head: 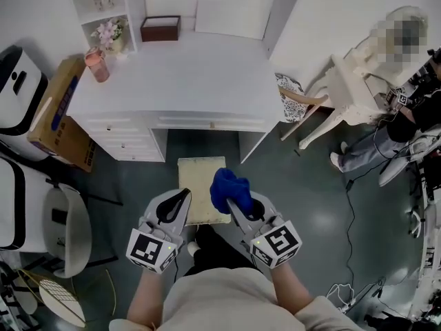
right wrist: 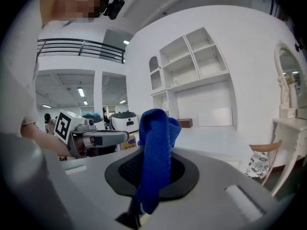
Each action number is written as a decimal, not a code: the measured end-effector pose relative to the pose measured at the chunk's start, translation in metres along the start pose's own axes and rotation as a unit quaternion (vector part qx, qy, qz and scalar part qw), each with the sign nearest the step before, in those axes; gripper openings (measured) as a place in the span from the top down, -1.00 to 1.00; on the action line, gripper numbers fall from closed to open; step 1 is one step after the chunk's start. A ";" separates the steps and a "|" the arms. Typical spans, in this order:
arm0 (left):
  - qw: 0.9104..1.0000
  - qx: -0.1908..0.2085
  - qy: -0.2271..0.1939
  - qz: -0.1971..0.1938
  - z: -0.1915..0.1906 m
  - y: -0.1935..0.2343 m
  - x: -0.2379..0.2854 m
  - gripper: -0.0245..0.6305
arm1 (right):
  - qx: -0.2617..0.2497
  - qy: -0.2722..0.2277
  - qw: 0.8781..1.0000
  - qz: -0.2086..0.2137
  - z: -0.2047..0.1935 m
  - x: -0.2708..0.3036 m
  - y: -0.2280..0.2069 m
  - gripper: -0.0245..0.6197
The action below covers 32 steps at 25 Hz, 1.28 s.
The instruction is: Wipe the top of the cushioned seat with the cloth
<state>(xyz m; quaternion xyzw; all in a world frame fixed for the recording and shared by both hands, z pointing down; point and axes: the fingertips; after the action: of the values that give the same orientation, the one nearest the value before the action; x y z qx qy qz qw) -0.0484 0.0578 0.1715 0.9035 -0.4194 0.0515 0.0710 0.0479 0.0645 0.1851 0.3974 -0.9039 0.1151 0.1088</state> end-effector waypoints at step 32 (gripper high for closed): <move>0.998 0.057 -0.036 0.002 0.050 -0.036 -0.026 0.93 | -0.025 -0.098 0.995 -0.009 0.064 -0.044 0.023 0.77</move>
<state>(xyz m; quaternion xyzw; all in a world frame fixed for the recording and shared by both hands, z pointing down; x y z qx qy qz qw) -0.0359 0.0923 0.1151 0.9066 -0.4198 0.0426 0.0039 0.0536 0.0915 0.1090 0.4122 -0.9091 0.0522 0.0310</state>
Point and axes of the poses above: the fingertips, and each gripper's own axes: x forward along the fingers, y to its left, z out of its top, and after that the axes turned 3 degrees about y, right-handed
